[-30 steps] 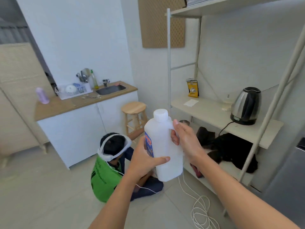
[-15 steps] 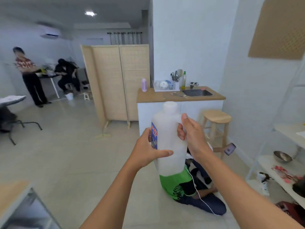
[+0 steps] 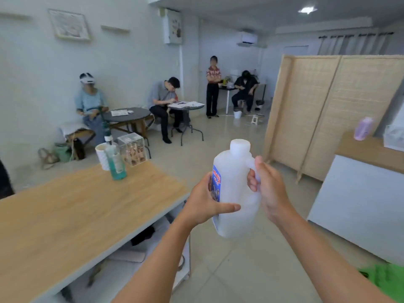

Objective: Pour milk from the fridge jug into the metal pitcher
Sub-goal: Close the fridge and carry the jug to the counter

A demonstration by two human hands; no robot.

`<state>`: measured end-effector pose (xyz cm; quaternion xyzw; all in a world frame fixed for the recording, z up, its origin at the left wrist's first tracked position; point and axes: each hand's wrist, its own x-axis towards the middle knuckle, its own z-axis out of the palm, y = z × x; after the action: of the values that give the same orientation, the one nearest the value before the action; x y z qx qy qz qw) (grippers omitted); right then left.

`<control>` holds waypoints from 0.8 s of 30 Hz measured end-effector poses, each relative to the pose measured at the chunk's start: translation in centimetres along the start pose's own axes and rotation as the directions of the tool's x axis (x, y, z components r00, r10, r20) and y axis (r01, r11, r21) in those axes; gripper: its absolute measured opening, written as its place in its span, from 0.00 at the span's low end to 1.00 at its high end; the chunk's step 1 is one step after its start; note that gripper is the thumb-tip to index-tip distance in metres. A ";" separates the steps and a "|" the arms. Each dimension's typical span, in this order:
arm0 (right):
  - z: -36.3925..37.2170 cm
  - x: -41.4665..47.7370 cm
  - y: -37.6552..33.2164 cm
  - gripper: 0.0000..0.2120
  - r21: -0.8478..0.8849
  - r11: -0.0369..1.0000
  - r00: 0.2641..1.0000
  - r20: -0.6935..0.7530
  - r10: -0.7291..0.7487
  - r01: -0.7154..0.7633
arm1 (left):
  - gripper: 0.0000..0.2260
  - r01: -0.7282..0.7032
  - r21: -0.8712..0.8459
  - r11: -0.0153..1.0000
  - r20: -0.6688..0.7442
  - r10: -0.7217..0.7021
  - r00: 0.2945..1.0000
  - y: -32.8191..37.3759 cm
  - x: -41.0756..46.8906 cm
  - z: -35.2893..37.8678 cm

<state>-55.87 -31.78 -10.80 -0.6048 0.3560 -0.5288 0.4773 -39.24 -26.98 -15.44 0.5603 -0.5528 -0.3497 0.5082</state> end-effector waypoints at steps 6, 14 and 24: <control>9.4 3.5 2.4 0.21 0.124 0.991 0.956 0.292 0.009 -0.047 | 0.36 0.143 0.066 0.988 -0.292 -0.118 0.949 -2.4 -1.9 -7.5; 22.3 1.3 3.8 0.20 0.231 0.953 0.760 0.650 -0.001 -0.196 | 0.34 0.301 0.060 0.952 -0.611 -0.204 0.765 -3.5 -9.7 -15.7; 34.9 -8.6 2.3 0.22 0.192 0.952 0.511 0.859 -0.046 -0.237 | 0.43 0.459 0.016 0.888 -0.750 -0.293 0.593 -3.9 -22.8 -24.5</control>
<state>-23.12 -17.43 -15.05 -0.6899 0.0281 -0.1806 0.7004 -18.12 -0.79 -17.15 0.8060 -0.2051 -0.1369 0.5381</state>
